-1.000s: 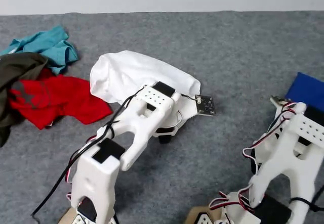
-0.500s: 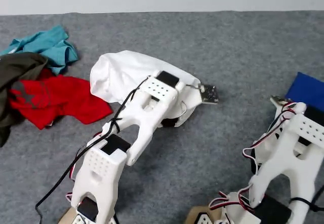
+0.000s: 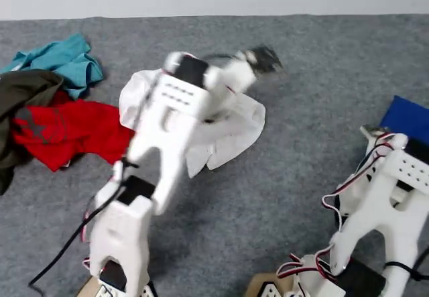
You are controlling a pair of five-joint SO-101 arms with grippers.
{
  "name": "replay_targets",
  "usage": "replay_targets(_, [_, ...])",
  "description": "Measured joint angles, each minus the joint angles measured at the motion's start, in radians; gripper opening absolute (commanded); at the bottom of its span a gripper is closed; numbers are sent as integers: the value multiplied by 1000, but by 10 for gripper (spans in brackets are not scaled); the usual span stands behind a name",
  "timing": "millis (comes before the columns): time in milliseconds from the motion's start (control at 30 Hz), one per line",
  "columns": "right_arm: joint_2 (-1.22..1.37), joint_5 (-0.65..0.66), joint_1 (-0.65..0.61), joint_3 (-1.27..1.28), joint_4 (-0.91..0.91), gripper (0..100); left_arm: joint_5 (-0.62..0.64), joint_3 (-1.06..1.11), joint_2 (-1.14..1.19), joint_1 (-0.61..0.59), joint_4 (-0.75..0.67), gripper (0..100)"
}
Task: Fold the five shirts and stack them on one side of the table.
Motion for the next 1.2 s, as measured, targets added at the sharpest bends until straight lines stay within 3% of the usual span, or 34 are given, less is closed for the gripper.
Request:
replay_targets(267, [0,28,-104,-61,0,14,106,-2,-160,-285,2,2])
replay_targets(633, [0,28,-549,-155,-9,18,126,31,-176,-678,5,2])
replay_targets(767, [12,29,-672,-249,-71,29,126,137,-176,-736,5,2])
replay_targets(933, [160,14,-798,-365,-84,156,126,241,-176,-779,2,3])
replay_targets(1200, [476,-207,-922,-631,-84,206,129,353,-176,-825,-84,3])
